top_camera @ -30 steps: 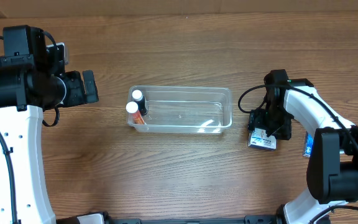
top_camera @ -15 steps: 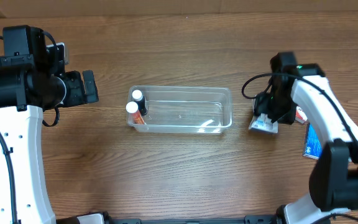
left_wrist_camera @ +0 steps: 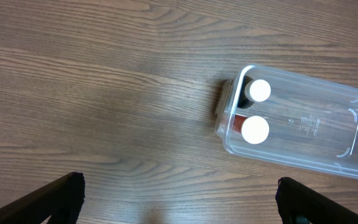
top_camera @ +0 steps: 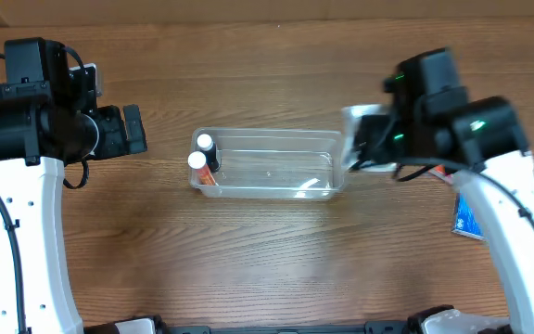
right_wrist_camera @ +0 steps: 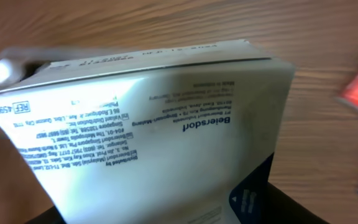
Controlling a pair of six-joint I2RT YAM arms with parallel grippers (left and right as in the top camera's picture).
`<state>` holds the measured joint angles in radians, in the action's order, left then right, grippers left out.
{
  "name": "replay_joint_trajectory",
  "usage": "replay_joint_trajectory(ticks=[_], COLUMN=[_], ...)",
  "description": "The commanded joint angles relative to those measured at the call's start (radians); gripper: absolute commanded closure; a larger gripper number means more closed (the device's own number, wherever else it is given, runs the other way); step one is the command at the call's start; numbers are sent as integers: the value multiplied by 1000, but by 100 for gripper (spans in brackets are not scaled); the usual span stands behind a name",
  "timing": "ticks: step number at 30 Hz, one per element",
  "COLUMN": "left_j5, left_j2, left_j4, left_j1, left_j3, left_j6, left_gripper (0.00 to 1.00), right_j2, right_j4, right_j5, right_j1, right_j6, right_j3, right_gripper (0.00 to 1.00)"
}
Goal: Pack container
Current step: 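Lower the white box into the container's right end and release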
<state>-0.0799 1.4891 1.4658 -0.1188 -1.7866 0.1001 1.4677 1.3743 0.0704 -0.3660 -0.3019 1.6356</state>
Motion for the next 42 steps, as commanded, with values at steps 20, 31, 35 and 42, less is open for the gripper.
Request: replay_joint_trajectory(ticks=[20, 31, 35, 42], left_j5=[-14, -14, -14, -14], left_j2=[3, 3, 3, 3], left_j4=[0, 0, 0, 0], left_j1=[-5, -5, -5, -5], left_j3=[-15, -15, -15, -15], left_j6=[-19, -19, -19, -19], left_gripper=[0, 0, 0, 0], right_j2=[282, 275, 275, 263], right_j4=[-113, -150, -136, -122], right_j5=[-159, -126, -91, -92], right_j1=[-150, -152, -152, -141], right_j6=[-222, -45, -37, -41], right_j3=[-77, -58, -58, -58], right_gripper=[21, 46, 55, 59])
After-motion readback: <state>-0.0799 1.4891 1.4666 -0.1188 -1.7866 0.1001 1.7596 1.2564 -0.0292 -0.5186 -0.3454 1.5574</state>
